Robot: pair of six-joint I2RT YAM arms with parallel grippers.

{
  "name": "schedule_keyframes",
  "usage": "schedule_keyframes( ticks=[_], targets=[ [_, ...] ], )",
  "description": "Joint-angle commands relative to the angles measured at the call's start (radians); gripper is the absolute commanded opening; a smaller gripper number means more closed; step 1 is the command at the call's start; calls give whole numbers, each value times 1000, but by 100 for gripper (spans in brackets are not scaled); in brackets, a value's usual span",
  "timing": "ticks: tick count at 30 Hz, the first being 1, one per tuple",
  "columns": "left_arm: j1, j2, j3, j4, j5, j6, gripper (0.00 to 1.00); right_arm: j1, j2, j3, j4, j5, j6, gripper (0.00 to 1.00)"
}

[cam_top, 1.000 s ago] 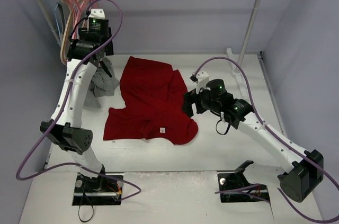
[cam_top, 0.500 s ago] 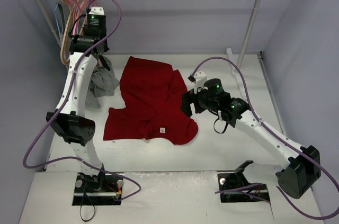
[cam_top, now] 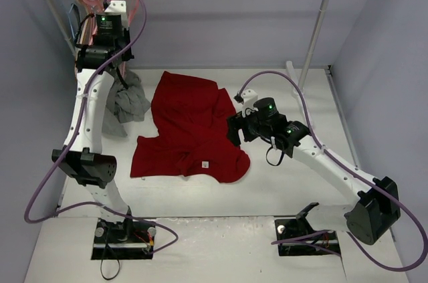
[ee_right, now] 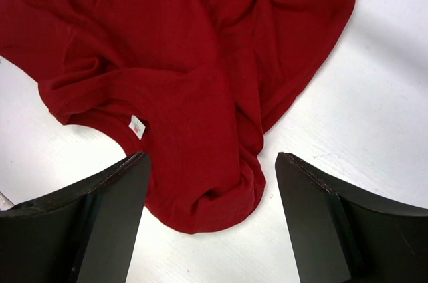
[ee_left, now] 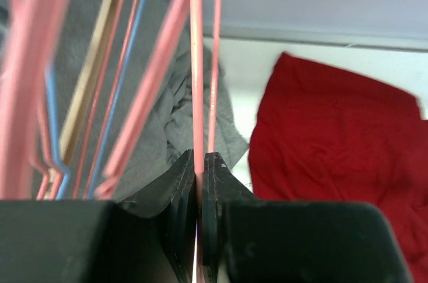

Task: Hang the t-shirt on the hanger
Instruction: Pick up the hanger from the clothesline.

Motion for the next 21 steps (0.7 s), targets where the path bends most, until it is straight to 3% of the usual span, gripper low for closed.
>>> schedule_keyframes(
  ticks=[1, 7, 14, 21],
  targets=[
    [-1, -130, 89, 102, 71, 45, 0, -5, 9, 62, 60, 8, -19, 77],
    [-1, -205, 53, 73, 146, 40, 0, -5, 8, 62, 60, 13, -25, 77],
    [-10, -371, -261, 108, 283, 11, 0, -6, 0, 27, 76, 29, -5, 77],
    [-24, -472, -430, 108, 314, -29, 0, -6, 14, 2, 82, 20, 24, 76]
  ],
)
